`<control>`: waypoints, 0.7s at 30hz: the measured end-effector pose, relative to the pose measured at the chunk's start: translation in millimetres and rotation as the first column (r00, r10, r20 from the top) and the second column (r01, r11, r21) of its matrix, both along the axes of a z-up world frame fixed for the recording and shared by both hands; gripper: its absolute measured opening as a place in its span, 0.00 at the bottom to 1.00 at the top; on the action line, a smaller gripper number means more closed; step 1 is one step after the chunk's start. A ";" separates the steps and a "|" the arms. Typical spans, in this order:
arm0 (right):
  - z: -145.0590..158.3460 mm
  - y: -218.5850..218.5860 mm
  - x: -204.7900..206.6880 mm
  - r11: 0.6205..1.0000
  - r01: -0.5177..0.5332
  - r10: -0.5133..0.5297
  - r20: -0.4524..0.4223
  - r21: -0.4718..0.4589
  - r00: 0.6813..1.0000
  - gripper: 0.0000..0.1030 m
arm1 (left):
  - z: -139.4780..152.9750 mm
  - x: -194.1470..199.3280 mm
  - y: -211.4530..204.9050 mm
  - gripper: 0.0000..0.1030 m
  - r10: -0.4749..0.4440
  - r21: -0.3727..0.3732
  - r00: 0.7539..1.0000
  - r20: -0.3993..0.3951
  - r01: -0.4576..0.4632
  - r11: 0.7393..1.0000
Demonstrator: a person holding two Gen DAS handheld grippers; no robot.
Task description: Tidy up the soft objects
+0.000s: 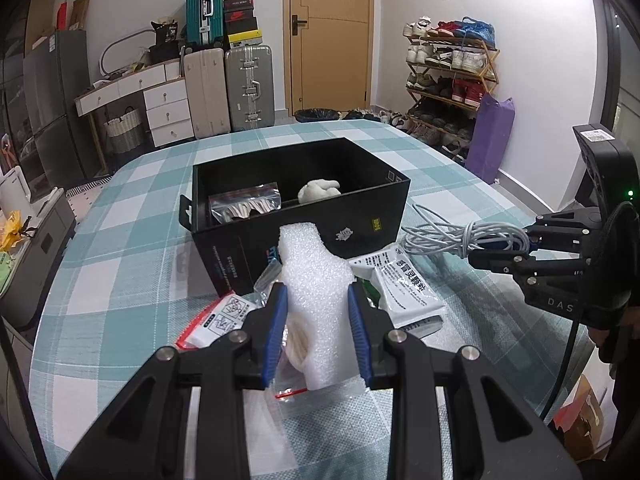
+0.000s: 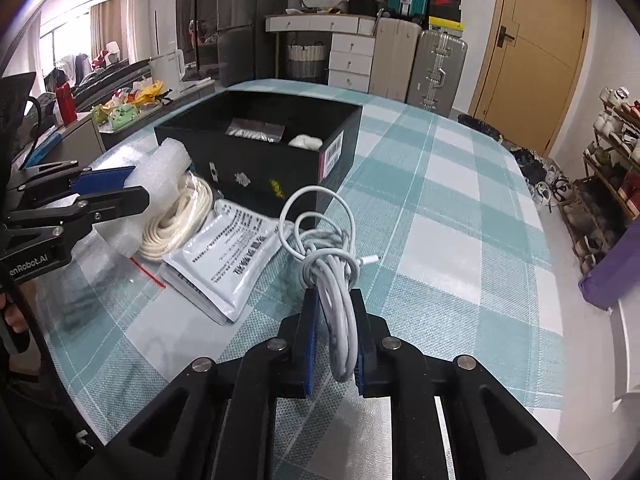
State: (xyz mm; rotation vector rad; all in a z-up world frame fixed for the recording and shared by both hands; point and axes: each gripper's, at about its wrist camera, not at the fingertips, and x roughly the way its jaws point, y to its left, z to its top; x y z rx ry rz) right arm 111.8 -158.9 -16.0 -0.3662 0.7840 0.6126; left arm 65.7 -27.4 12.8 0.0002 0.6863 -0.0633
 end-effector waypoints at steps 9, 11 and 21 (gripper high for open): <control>24.7 -1.1 -11.4 0.999 -0.006 0.004 0.066 0.032 0.998 0.14 | 10.8 -5.4 3.1 0.28 0.011 -0.002 1.000 0.029 -0.011 1.000; 29.3 -0.5 -14.7 0.999 -0.011 0.008 0.080 0.035 0.997 0.13 | 13.3 -6.4 4.4 0.28 0.012 -0.003 0.999 0.035 -0.012 1.000; 43.5 0.9 -18.6 0.999 -0.026 0.020 0.108 0.046 0.994 0.01 | 18.7 -9.5 12.5 0.28 0.030 -0.025 0.998 0.053 -0.029 0.999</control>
